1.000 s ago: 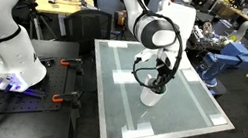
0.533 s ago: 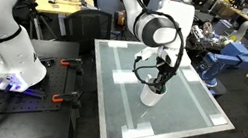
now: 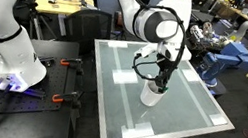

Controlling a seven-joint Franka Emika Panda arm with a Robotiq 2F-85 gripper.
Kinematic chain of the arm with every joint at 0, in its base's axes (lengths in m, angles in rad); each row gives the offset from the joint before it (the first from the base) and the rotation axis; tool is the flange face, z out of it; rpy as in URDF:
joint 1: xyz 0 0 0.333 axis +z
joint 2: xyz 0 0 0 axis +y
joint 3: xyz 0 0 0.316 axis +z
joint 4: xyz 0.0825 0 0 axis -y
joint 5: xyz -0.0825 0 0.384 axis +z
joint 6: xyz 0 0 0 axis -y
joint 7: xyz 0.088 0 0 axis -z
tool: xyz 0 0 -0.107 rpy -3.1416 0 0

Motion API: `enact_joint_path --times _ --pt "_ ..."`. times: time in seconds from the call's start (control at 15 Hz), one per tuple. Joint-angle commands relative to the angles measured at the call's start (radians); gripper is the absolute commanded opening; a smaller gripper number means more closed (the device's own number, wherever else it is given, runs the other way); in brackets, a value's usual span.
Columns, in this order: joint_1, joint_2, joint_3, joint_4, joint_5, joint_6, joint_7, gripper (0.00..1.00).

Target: Put the marker in the mug on the table

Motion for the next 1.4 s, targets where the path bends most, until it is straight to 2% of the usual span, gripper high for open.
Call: enact_joint_path --times 0.0,0.73,0.8,1.33 --pt "0.011 -0.071 -0.01 -0.058 -0.08 0.017 0.072 0.04" --pt "-0.057 -0.218 0.071 -0.147 -0.344 0.024 0.296 0.04" --pt "-0.017 -0.229 0.032 -0.154 -0.358 0.031 0.315 0.04" --pt "-0.023 -0.324 0.041 -0.182 -0.51 0.024 0.46 0.04"
